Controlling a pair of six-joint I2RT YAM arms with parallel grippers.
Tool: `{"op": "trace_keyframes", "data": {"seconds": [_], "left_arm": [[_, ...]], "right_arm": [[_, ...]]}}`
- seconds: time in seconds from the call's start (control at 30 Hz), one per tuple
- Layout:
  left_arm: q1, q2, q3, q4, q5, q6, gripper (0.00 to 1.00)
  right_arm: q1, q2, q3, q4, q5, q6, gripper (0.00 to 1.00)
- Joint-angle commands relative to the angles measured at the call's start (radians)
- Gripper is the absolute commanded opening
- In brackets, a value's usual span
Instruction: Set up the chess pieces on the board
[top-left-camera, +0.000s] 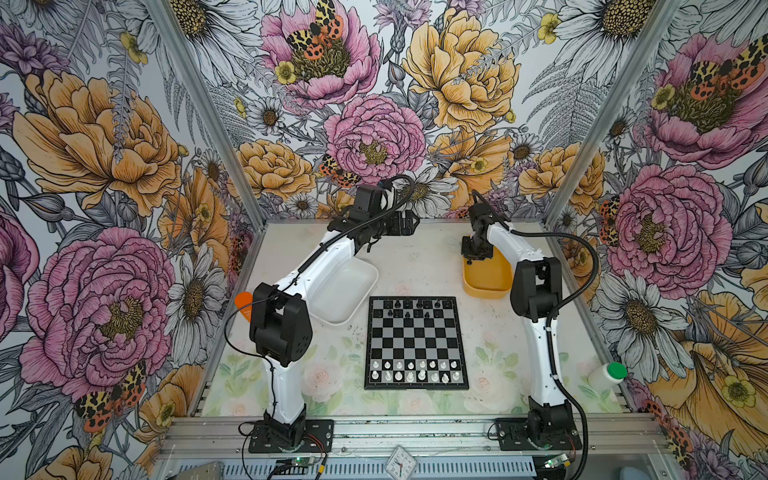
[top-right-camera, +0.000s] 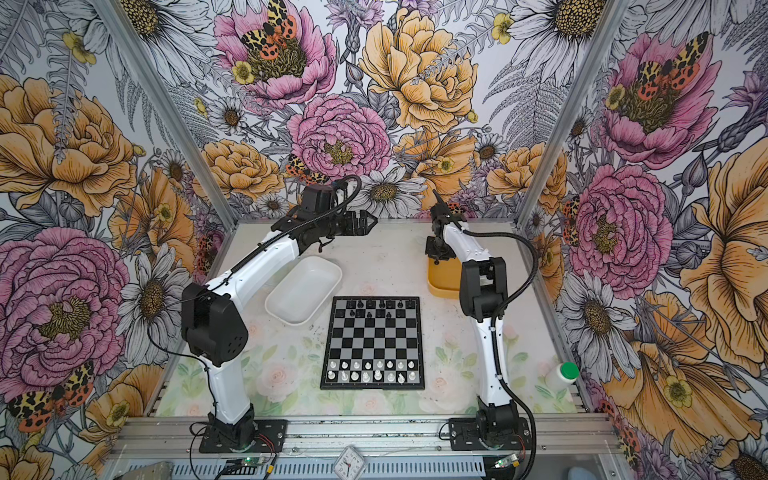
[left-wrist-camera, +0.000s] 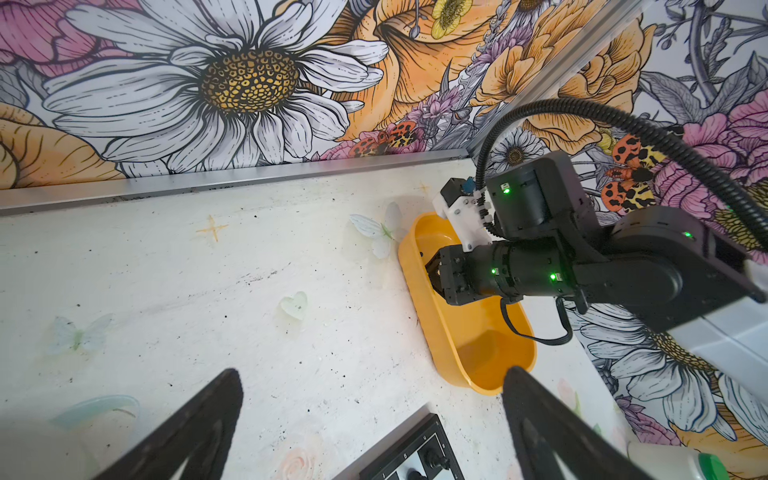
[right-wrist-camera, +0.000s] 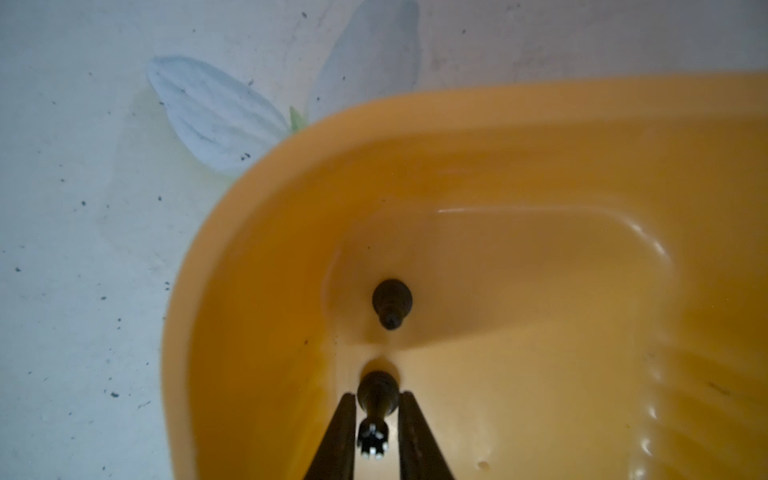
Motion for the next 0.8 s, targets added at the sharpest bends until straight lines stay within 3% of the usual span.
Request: {"op": "trace_keyframes", "data": {"seconds": [0.0,0.77], "left_arm": [[0.011,-0.014,0.003,0.017,0.031,-0.007,0.99],[0.025,-0.042,-0.025,0.016,0.032,0.001,0.99]], "right_arm": [[-0.004,0.024,0.026,-0.014,-0.014,0.0,0.22],[-0.004,0.014,0.034,-0.019,-0.002,-0.003,0.14]]}}
